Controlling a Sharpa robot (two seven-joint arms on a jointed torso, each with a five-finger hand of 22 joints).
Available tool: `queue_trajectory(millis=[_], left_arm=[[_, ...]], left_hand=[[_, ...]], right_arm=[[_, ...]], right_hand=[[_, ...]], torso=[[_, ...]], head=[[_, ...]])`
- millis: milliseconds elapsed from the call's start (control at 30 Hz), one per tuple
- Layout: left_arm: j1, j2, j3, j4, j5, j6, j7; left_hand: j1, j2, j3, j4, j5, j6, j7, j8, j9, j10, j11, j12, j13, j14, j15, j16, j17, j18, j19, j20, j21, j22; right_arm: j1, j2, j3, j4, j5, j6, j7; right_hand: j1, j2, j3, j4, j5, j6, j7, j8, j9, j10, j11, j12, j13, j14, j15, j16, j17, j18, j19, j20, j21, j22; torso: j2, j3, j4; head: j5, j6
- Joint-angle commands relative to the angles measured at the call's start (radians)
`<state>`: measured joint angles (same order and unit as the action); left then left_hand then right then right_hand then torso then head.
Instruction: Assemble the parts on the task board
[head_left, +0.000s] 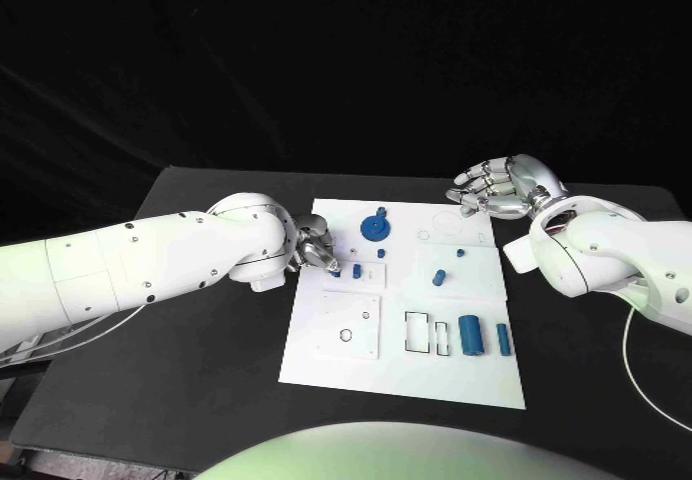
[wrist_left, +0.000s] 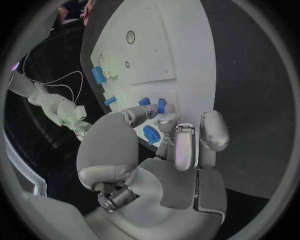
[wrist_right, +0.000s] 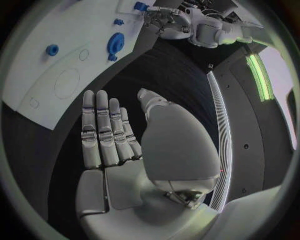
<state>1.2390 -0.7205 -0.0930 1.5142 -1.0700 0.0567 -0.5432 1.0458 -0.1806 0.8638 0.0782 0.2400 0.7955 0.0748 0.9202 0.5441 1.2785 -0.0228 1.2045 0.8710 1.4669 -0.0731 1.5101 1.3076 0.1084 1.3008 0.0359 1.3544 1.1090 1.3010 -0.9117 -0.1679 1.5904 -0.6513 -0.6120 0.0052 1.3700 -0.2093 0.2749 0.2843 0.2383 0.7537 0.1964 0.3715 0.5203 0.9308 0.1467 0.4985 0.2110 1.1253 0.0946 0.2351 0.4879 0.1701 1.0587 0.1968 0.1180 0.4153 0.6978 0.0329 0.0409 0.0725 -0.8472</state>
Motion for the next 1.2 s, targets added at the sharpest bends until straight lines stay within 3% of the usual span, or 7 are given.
queue_trajectory(millis=[33,567,1200], left_arm=[[-0.004,0.004,-0.001,0.002,-0.004,0.013,-0.003],[-0.005,0.003,-0.001,0.005,0.001,0.035,-0.006],[-0.005,0.019,-0.001,-0.007,0.014,0.037,0.004]], left_hand=[[-0.006,0.006,0.149,-0.154,0.008,0.024,-0.019,0.003,0.001,0.005,0.002,0.006,0.001,0.065,-0.005,0.003,0.104,-0.010,0.007,-0.002,0.005,-0.001],[-0.012,0.004,0.146,-0.155,0.022,0.026,-0.020,0.005,0.000,0.012,0.001,0.013,0.013,0.065,-0.006,0.003,0.104,-0.010,0.008,-0.002,0.005,0.000],[-0.046,0.017,0.080,-0.119,0.008,0.043,-0.033,0.007,-0.009,0.045,-0.008,0.038,0.057,0.066,-0.010,0.003,0.105,-0.012,0.010,-0.005,0.004,0.004]], right_arm=[[-0.001,0.001,0.000,0.001,-0.004,0.009,0.011],[-0.001,0.000,0.000,0.001,-0.004,0.010,0.011],[-0.001,-0.002,0.000,0.004,-0.005,0.007,0.013]], right_hand=[[0.002,0.006,-0.005,0.000,0.000,-0.009,0.023,0.006,-0.001,-0.001,0.005,-0.002,-0.001,0.001,0.001,-0.006,-0.001,0.012,0.002,0.006,-0.004,-0.001],[0.002,0.006,-0.005,0.000,0.000,-0.009,0.023,0.006,-0.001,-0.001,0.005,-0.002,-0.001,0.001,0.001,-0.006,-0.001,0.012,0.002,0.006,-0.004,-0.001],[0.001,0.006,-0.005,0.000,0.000,-0.009,0.023,0.007,-0.002,0.000,0.005,-0.001,-0.005,0.002,0.001,-0.008,-0.002,0.012,0.003,0.006,-0.005,-0.004]], torso=[[0.000,0.0003,0.0002],[0.001,0.0000,0.0003],[0.001,0.0002,0.0003]], head=[[-0.001,0.000],[-0.001,-0.003],[-0.005,-0.004]])
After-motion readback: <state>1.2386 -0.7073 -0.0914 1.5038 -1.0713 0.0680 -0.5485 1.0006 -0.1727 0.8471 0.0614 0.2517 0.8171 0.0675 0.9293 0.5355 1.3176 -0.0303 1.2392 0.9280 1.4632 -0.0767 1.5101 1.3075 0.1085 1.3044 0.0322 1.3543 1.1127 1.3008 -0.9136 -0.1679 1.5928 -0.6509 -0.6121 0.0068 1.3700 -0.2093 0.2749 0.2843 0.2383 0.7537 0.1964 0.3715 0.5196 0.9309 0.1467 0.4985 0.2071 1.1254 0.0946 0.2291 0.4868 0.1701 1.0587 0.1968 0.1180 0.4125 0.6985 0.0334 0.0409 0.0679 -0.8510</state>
